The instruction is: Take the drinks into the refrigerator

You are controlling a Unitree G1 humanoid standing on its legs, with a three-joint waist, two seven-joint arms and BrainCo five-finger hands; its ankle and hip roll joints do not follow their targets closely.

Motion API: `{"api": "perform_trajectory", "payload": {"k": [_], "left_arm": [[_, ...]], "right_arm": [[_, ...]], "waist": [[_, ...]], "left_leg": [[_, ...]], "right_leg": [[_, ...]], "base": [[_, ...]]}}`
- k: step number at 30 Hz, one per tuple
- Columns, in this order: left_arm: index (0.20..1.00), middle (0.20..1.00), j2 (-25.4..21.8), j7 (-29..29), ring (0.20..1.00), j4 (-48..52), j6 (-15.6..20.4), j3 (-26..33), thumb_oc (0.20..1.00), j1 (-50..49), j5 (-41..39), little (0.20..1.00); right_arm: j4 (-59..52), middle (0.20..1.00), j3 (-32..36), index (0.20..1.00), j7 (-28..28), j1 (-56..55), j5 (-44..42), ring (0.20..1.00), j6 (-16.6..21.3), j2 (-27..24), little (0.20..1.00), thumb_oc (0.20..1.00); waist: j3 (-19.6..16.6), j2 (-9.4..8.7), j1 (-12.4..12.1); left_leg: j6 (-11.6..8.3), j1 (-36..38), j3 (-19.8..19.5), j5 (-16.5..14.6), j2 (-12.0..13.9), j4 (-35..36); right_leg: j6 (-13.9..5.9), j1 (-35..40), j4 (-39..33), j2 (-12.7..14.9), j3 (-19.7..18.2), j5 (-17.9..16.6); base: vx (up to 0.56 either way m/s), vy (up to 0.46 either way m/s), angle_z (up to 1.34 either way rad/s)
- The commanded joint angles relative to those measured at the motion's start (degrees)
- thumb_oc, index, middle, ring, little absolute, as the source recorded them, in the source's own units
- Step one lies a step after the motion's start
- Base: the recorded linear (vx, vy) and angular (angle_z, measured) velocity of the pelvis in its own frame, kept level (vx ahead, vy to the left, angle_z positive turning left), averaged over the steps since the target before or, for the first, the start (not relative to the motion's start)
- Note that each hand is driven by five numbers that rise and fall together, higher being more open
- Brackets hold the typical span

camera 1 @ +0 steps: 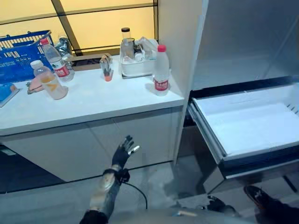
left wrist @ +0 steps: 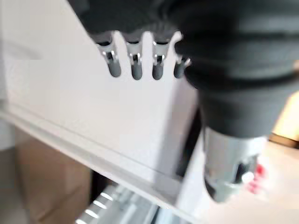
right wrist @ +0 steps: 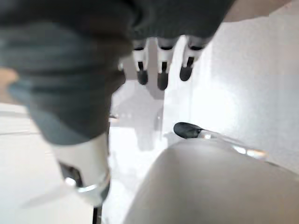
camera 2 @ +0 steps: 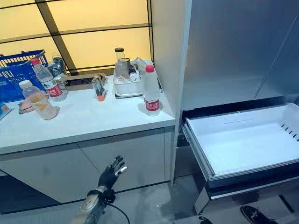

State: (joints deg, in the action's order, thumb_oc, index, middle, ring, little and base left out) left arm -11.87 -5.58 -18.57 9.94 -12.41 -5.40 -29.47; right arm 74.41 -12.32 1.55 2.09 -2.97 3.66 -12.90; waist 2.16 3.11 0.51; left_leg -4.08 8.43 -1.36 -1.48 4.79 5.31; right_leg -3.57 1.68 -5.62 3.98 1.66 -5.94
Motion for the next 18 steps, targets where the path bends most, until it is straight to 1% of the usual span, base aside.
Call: {"api": "perform_trajectory", "payload": {"k": [1,4,7,10,11,12,16,17,18], "left_arm": [[1.0,1.0,-1.87,-1.47,1.0,5.37,2.49,-0.56,1.0,2.1,1.01,1.0],[1.0,1.0,-3.44,-2.09,1.0,10.74,2.09,-0.75,1.0,2.11,1.53,1.0],[1.0,1.0,-3.61,-2.17,1.0,12.71,2.14,-0.97,1.0,2.37,1.56,1.0],[1.0,1.0,-4.0,-1.54,1.0,17.43,1.29,-0.87,1.0,2.2,1.38,1.0],[1.0,1.0,-4.01,-1.54,1.0,17.44,1.29,-0.87,1.0,2.19,1.38,1.0],[1.0,1.0,-4.27,-2.0,1.0,20.08,1.21,-0.29,1.0,2.29,-0.5,1.0],[1.0,1.0,-4.44,-1.4,1.0,22.53,1.36,-0.19,1.0,3.52,-1.98,1.0],[1.0,1.0,-5.41,-1.12,1.0,25.16,1.58,0.42,1.0,4.5,-0.93,1.0],[1.0,1.0,-5.41,-1.12,1.0,25.19,1.56,0.42,1.0,4.48,-0.93,1.0]], "right_arm": [[2.96,1.0,-0.02,1.0,-0.39,3.47,-2.25,1.0,1.21,2.4,1.0,1.0],[3.09,1.0,0.04,1.0,-0.75,3.58,-2.88,1.0,0.99,3.05,1.0,1.0],[3.23,1.0,0.1,1.0,-0.82,3.59,-3.35,1.0,1.0,3.19,1.0,1.0],[2.92,1.0,0.05,1.0,-0.69,3.35,-3.96,1.0,0.86,3.8,1.0,1.0],[2.92,1.0,0.05,1.0,-0.69,3.34,-3.96,1.0,0.86,3.8,1.0,1.0],[2.95,1.0,0.17,1.0,-0.8,3.06,-4.3,1.0,0.73,3.94,1.0,1.0],[3.08,1.0,0.02,1.0,-0.98,3.02,-4.56,1.0,0.55,3.99,1.0,1.0],[3.03,1.0,-0.06,1.0,-1.07,2.86,-4.76,1.0,0.57,4.23,1.0,1.0],[3.03,1.0,-0.07,1.0,-1.07,2.86,-4.76,1.0,0.57,4.24,1.0,1.0]], "waist": [[-1.07,-4.17,-0.47],[-1.39,-4.28,-0.45],[-1.41,-4.28,-0.45],[-1.4,-4.13,-0.33],[-1.4,-4.13,-0.33],[-1.44,-4.05,-0.25],[-1.46,-3.83,-0.04],[-1.49,-3.66,0.11],[-1.49,-3.67,0.11]], "left_leg": [[3.1,-1.88,0.09,-2.69,-4.16,-1.31],[3.09,-2.49,0.33,-2.21,-4.31,-1.54],[3.07,-2.47,0.49,-2.27,-4.25,-1.58],[3.13,-2.39,0.61,-2.43,-4.25,-1.7],[3.12,-2.39,0.61,-2.43,-4.25,-1.7],[3.13,-2.32,0.78,-2.47,-4.28,-1.69],[3.1,-2.14,0.99,-2.55,-4.3,-1.72],[3.07,-2.12,1.09,-2.6,-4.3,-1.76],[3.07,-2.11,1.09,-2.6,-4.3,-1.76]], "right_leg": [[-2.72,2.78,1.32,2.0,0.52,4.19],[-2.69,2.18,1.4,2.1,0.2,3.73],[-2.68,2.19,1.39,2.07,0.16,3.73],[-2.65,2.19,1.43,2.0,0.05,3.71],[-2.65,2.19,1.43,2.0,0.05,3.71],[-2.67,2.21,1.38,2.01,-0.15,3.68],[-2.64,2.32,1.39,1.93,-0.29,3.73],[-2.63,2.33,1.37,1.93,-0.35,3.74],[-2.63,2.33,1.37,1.93,-0.35,3.74]], "base": [[-0.2,-0.019,-0.03],[-0.01,-0.001,-0.03],[0.0,-0.008,-0.07],[0.0,-0.01,-0.06],[0.0,-0.011,-0.03],[0.01,-0.005,-0.03],[0.0,0.0,0.0],[0.0,0.0,0.0],[0.0,0.0,0.0]]}}
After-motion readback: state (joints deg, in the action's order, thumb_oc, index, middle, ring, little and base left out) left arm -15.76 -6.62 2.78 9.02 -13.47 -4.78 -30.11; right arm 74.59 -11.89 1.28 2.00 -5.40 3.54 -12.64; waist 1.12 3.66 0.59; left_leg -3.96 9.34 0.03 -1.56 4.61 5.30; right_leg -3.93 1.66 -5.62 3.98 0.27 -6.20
